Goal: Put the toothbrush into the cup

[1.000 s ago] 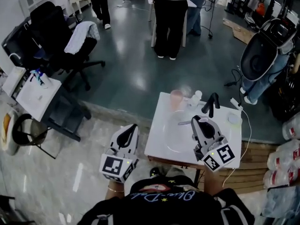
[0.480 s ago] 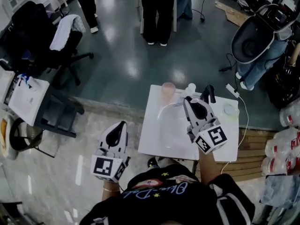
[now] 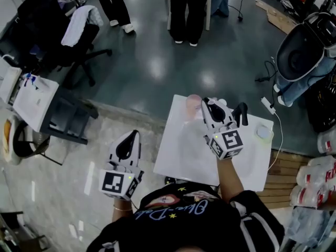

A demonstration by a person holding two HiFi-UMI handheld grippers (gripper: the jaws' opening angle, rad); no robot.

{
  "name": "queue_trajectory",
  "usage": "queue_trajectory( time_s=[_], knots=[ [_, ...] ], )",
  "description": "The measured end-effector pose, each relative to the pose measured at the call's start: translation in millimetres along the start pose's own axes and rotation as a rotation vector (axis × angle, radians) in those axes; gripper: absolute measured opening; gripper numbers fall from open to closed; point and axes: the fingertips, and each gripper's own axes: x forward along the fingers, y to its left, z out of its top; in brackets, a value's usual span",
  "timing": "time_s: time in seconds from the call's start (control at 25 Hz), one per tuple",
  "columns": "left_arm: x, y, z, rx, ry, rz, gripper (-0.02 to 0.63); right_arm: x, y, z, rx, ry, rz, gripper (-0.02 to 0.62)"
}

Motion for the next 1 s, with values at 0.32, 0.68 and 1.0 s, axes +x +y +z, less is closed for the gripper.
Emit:
queue_trajectory(
  time_s=[0.32,0.68,1.0],
  knots=[
    [-5.2,18.4,-9.1,0.004,0.021,0.073,-0.005,36.0,-4.3,-54.3,-0.018,0.131,0.017,0.018],
    [-14.7,26.0,-8.4,0.005,0.016,0.107,-0.005,53.3,-4.0,-93.7,-0.064,0.265,0.026,0.018],
    [-28.0,36.3,-9.4,-0.013,0.025,0.159,-0.005,66.8,-0.1,-111.5,-0.095,0.340,0.043,0.018]
  ],
)
